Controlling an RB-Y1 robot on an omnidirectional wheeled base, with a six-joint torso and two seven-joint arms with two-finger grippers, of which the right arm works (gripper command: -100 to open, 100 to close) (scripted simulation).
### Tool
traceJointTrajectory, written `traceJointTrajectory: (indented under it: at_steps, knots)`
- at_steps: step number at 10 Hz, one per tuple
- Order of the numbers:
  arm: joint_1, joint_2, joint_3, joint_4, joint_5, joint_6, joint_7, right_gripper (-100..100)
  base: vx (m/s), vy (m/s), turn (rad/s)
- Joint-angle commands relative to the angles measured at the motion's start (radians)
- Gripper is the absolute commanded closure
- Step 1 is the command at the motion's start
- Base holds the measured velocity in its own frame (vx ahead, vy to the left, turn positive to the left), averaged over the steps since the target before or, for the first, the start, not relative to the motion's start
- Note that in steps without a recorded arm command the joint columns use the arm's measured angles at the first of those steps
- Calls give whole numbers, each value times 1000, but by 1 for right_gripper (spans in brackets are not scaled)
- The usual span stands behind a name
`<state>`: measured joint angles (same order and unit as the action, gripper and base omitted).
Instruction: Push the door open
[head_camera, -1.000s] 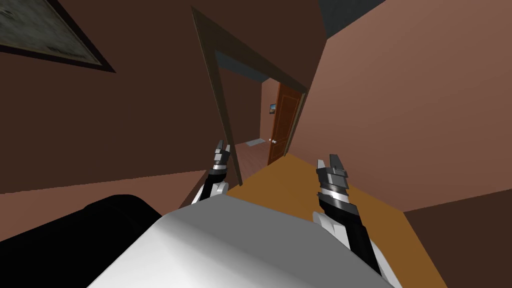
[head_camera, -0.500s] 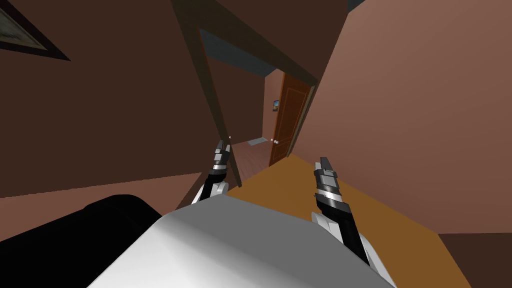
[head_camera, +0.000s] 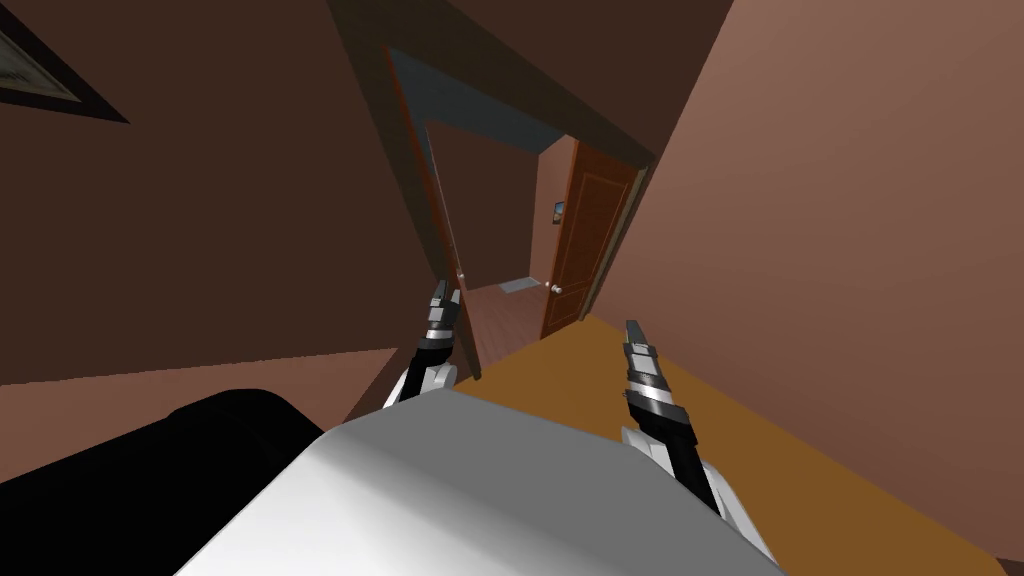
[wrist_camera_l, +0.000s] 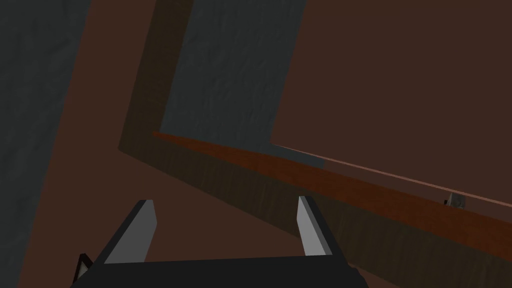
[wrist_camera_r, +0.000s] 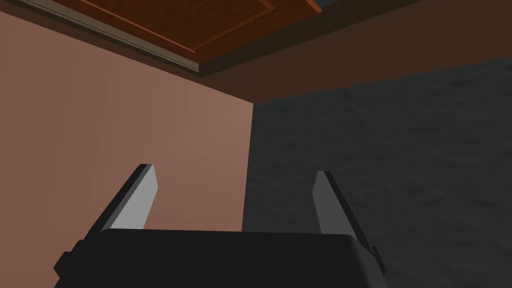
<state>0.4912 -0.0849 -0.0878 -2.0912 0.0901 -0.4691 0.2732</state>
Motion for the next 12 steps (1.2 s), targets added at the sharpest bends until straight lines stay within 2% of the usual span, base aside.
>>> traceJointTrajectory:
  at_steps: [1,12]
  knots:
    - [-6,-5,-3,27,14,-10,28,-100,155,-75,87]
    - [-46,-21,-22,267,131,-106,242,-100,124,-91,123]
